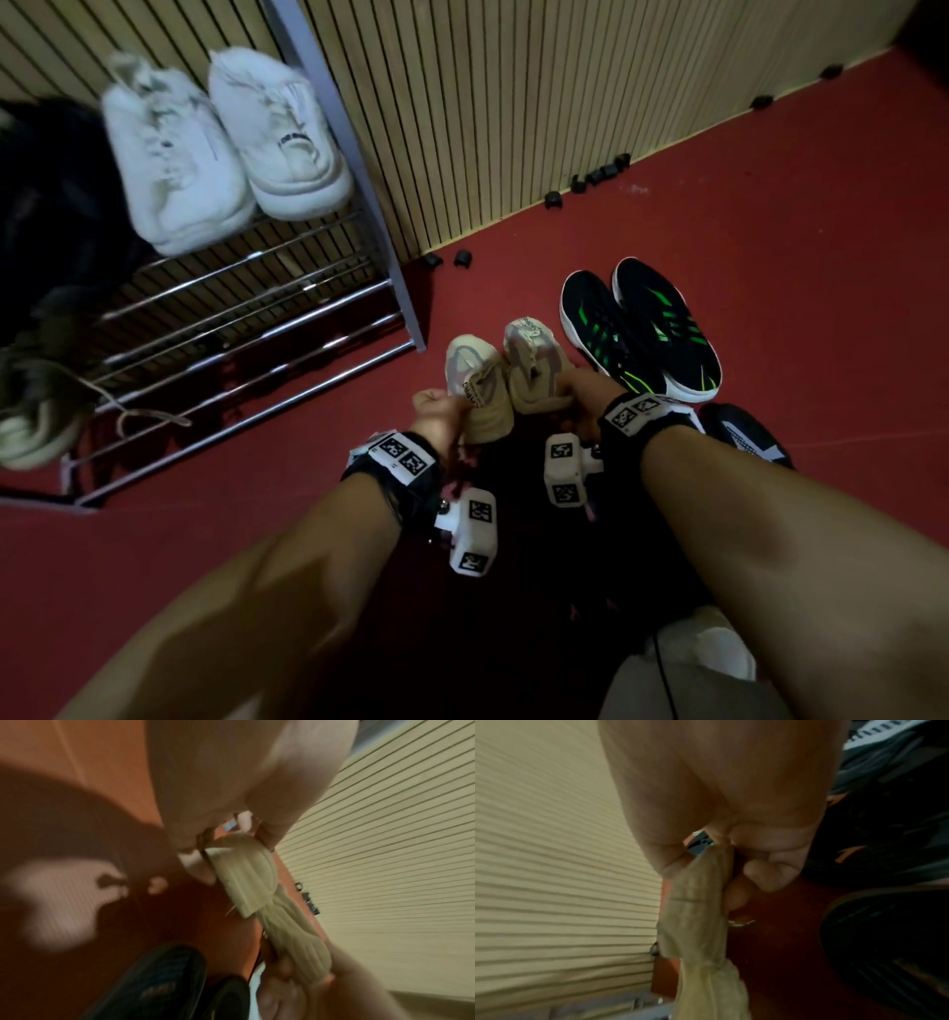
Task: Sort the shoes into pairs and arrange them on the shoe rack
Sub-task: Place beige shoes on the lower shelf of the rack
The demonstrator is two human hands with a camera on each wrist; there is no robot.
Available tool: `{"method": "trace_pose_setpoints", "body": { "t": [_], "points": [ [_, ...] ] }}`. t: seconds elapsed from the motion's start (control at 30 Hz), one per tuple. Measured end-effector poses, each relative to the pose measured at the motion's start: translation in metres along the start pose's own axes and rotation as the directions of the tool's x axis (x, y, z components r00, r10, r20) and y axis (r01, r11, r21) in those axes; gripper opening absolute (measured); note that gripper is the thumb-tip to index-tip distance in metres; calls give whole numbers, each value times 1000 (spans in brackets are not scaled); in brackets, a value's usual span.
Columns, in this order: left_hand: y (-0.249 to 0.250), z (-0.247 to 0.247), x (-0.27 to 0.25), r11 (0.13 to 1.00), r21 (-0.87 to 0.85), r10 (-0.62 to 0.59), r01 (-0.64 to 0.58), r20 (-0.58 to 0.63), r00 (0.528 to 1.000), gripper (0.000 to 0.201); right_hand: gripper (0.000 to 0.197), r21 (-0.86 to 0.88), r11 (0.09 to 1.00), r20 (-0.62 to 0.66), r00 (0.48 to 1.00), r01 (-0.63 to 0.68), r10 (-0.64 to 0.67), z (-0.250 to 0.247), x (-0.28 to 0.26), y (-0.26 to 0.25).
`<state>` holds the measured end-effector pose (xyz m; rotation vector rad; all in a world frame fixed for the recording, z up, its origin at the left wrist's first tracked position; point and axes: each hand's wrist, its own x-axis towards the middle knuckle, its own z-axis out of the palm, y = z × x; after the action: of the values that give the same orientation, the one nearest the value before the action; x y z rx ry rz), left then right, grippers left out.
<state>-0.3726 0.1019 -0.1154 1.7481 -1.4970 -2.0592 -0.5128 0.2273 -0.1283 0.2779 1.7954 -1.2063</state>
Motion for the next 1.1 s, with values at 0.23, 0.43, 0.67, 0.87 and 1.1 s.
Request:
{"method": "trace_pose_setpoints", "body": {
  "t": [0.23, 0.43, 0.67, 0.87, 1.1],
  "points": [
    [23, -56, -48, 993, 96, -74, 64, 96, 993, 22, 8, -128, 991, 52, 998, 33, -26, 19, -48, -14],
    [47, -127, -90, 989, 145, -55, 33, 151, 987, 20, 21, -311, 942, 84, 991, 127, -106, 52, -93, -34],
    [77, -211, -128, 987, 150, 37, -60, 150, 988, 11, 27, -330, 920, 174, 972, 211, -160, 110, -156, -55],
    [88, -271, -148, 989, 106, 86, -99, 128, 988, 15, 21, -316, 912, 246, 951, 261, -187, 155, -192, -71],
    [80, -328, -164, 995, 4, 98, -98, 90, 991, 21, 24, -204, 951, 356, 923, 231, -148, 177, -214, -80]
  ]
}}
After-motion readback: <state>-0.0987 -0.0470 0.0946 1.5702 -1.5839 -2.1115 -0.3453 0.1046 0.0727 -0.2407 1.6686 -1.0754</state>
